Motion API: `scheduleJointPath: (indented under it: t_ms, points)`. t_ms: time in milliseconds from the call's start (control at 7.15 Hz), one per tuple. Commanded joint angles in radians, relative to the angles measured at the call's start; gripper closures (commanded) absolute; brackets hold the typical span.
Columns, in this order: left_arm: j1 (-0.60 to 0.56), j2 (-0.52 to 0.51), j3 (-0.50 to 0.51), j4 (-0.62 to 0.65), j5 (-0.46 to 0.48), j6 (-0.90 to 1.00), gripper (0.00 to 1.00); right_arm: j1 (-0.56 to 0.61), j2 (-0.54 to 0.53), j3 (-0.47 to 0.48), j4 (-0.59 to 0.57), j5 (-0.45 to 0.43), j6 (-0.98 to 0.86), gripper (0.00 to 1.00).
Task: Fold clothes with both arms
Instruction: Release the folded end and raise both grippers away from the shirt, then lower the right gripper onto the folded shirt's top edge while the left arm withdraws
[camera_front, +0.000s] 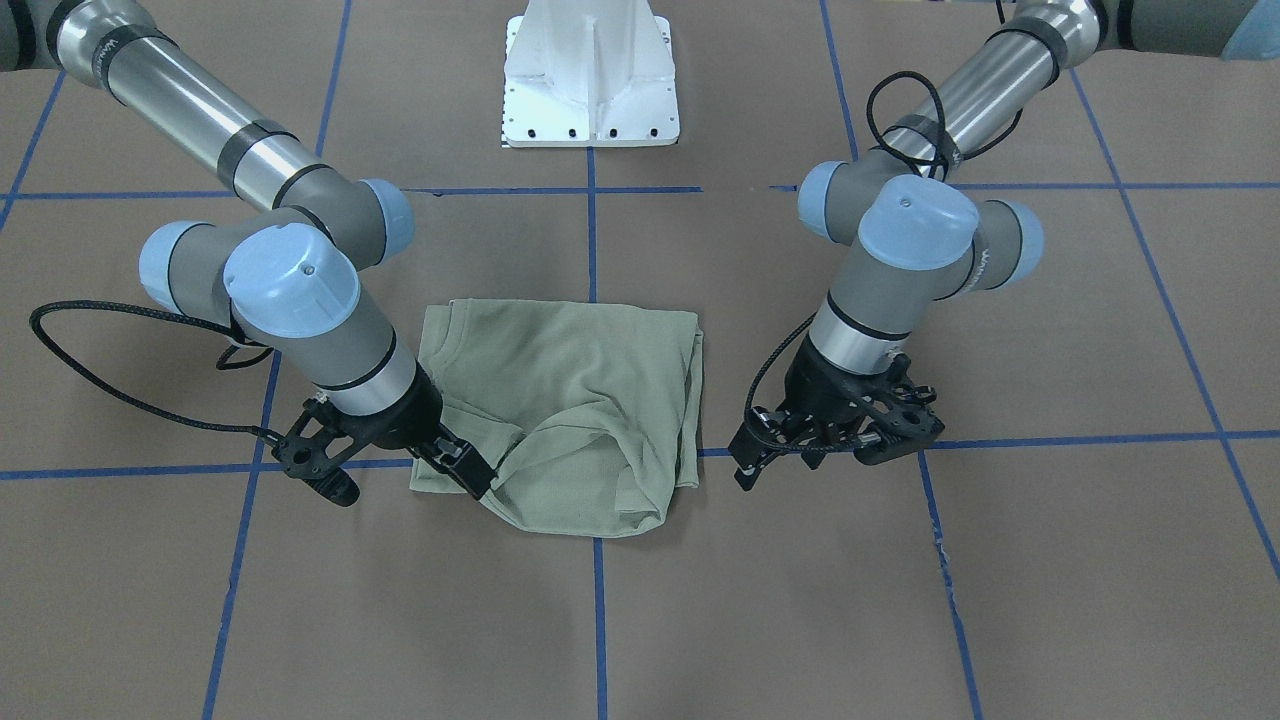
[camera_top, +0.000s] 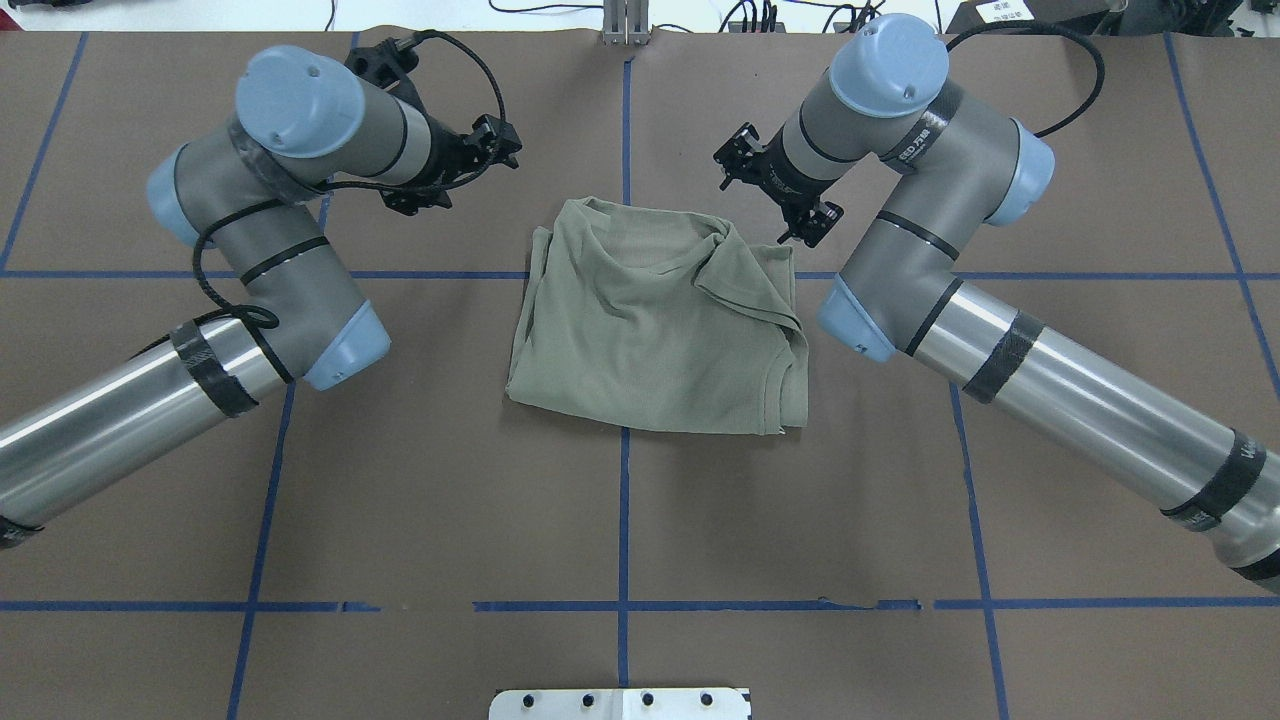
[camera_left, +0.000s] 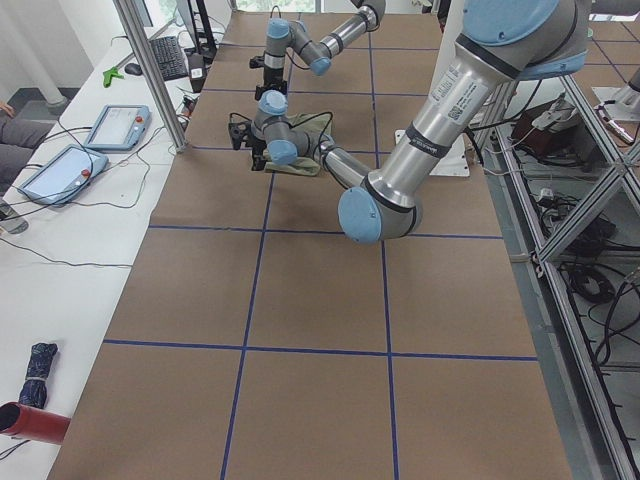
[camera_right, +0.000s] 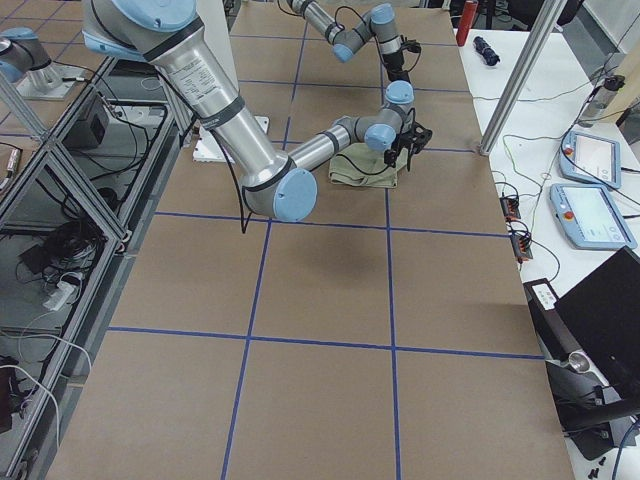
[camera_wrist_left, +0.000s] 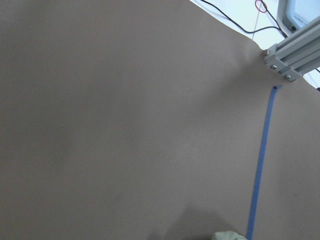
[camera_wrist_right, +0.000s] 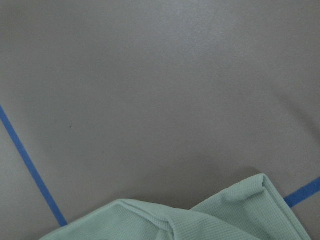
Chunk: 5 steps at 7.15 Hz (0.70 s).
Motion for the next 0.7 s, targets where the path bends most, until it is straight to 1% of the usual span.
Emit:
scheduleJointPath:
  t_ms: [0,140,280,420,559]
  points:
    - [-0.065,0.123,-0.093,0.002,-0.020,0.219,0.00,-0.030,0.009,-0.017,-0.015,-0.011,-0.063,0.00]
    - [-0.082,0.144,-0.094,-0.003,-0.055,0.240,0.00,-0.053,0.045,-0.029,-0.075,-0.040,-0.068,0.00]
    - [-0.085,0.146,-0.093,-0.003,-0.056,0.242,0.00,-0.059,0.099,-0.058,-0.137,-0.054,-0.082,0.00]
    - [-0.087,0.149,-0.091,-0.004,-0.056,0.242,0.00,-0.065,0.112,-0.069,-0.167,-0.053,-0.082,0.00]
    - [-0.087,0.163,-0.093,-0.006,-0.058,0.242,0.00,-0.071,0.112,-0.090,-0.166,-0.053,-0.083,0.01]
